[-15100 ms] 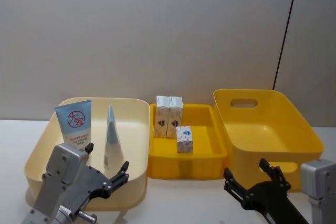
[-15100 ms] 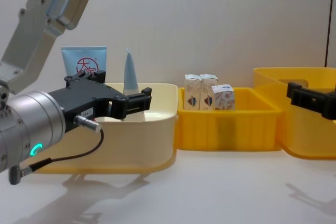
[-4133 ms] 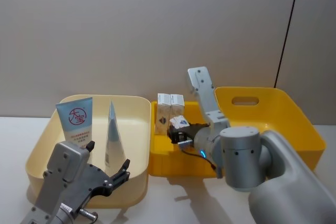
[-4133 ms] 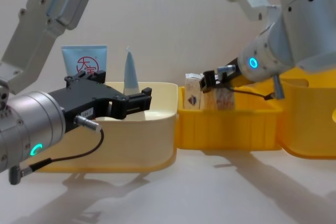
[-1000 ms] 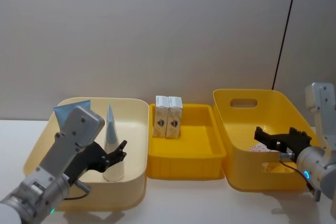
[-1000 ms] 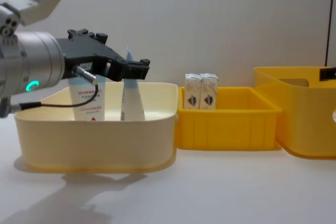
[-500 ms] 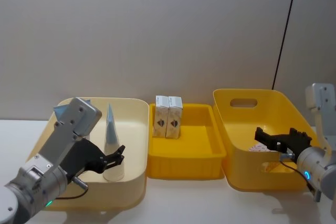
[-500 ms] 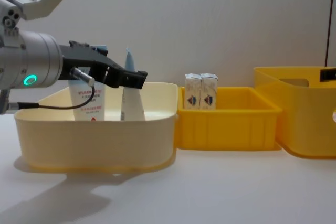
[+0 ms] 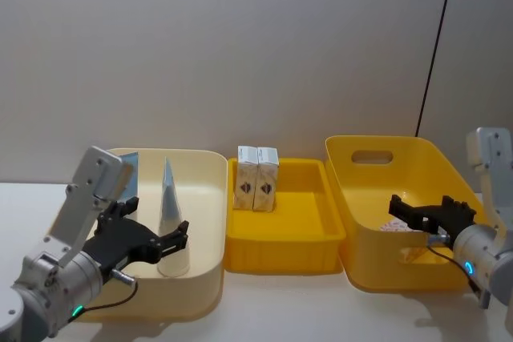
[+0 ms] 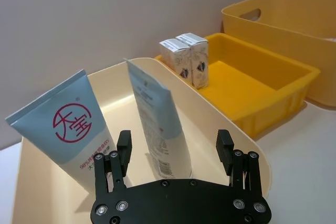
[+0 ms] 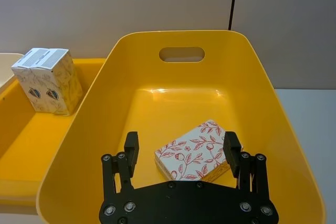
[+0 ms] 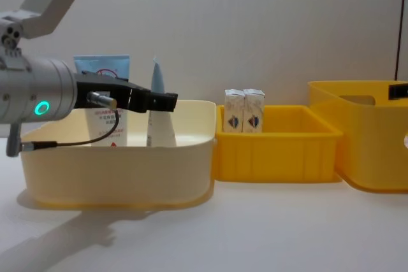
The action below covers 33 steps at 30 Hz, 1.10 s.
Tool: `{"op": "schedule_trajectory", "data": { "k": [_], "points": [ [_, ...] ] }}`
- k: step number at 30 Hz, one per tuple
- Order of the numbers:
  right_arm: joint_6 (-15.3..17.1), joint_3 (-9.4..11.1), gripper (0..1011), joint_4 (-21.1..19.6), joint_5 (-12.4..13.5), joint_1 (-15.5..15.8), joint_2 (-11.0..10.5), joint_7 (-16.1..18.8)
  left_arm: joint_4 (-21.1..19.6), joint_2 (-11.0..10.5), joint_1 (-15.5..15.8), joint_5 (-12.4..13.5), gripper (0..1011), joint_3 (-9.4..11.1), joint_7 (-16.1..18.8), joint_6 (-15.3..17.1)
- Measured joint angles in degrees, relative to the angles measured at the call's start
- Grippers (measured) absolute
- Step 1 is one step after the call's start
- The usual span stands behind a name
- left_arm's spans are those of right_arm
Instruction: Bimanual collaborative sorting of washing and personal care products
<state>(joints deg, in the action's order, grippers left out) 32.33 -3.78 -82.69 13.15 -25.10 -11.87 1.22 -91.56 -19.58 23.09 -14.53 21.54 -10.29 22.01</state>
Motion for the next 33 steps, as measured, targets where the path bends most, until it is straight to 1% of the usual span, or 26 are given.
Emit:
{"op": "schedule_trajectory", "data": {
  "k": [1,3,7,13,16,20,22,23,26,33],
  "points": [
    [0.00,0.00,1001,0.00,0.00,0.00,0.00,0.00,0.58,0.73,-0.18,-0.39,1003,-0.54,0.42,-0.21],
    [0.00,0.00,1001,0.00,0.00,0.00,0.00,-0.01,1.09,1.40,-0.31,-0.69,1003,-0.99,0.90,-0.44],
    [0.00,0.00,1001,-0.01,0.00,0.00,0.00,-0.01,3.39,3.57,-0.49,-1.20,1003,-2.13,2.76,-1.39],
    [0.00,0.00,1001,-0.01,0.00,0.00,0.00,-0.01,7.11,5.86,0.16,-1.31,1004,-2.93,4.46,-2.97],
    [0.00,0.00,1001,-0.01,0.00,0.00,0.00,-0.01,9.79,7.12,1.02,-1.34,1003,-3.22,4.89,-4.03],
    [0.00,0.00,1001,-0.01,0.00,0.00,0.00,0.00,11.93,7.96,1.80,-1.34,1003,-3.33,4.90,-4.93],
    [0.00,0.00,1001,-0.01,0.00,0.00,0.00,0.00,13.85,8.64,2.60,-1.34,1003,-3.36,4.65,-5.79],
    [0.00,0.00,1001,-0.01,0.00,0.00,0.00,0.00,13.85,8.64,2.60,-1.34,1003,-3.36,4.65,-5.79],
    [0.00,0.00,1001,-0.01,-0.01,0.00,0.00,0.00,16.26,9.41,3.66,-1.33,1003,-3.37,4.01,-6.95],
    [0.00,0.00,1001,-0.01,0.00,0.00,0.00,0.00,19.33,10.29,5.19,-1.08,1003,-3.25,2.92,-8.68]
  ]
}}
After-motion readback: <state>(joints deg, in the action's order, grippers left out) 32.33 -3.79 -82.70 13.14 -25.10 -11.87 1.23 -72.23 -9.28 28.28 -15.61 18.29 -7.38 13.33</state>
